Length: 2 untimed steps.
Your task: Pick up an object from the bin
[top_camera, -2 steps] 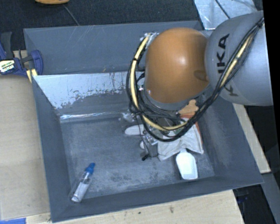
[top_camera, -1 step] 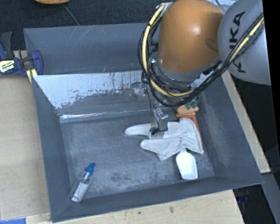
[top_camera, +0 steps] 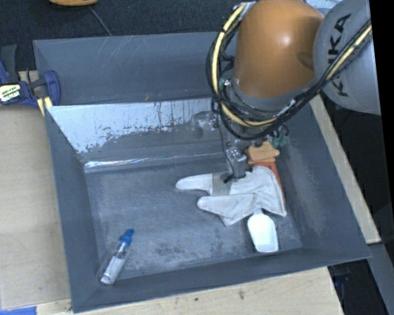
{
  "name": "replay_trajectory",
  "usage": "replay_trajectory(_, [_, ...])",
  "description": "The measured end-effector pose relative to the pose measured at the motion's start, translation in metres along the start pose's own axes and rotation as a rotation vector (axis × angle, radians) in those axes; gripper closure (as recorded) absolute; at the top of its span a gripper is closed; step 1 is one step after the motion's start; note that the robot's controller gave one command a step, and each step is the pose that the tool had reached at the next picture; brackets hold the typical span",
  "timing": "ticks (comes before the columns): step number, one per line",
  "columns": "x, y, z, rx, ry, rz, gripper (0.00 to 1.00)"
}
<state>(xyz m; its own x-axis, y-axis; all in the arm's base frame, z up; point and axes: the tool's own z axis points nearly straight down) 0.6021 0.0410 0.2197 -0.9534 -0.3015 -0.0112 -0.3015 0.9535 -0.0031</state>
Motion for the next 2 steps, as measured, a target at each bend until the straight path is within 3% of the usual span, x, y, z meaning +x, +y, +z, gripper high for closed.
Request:
replay_trajectory(1, [-0.007, -0.01, 0.055, -0.002, 0.005, 0.033, 0.0])
replay_trajectory(2, [-0.005, -0.034, 0.063, -0.005, 0.012, 0.048, 0.0])
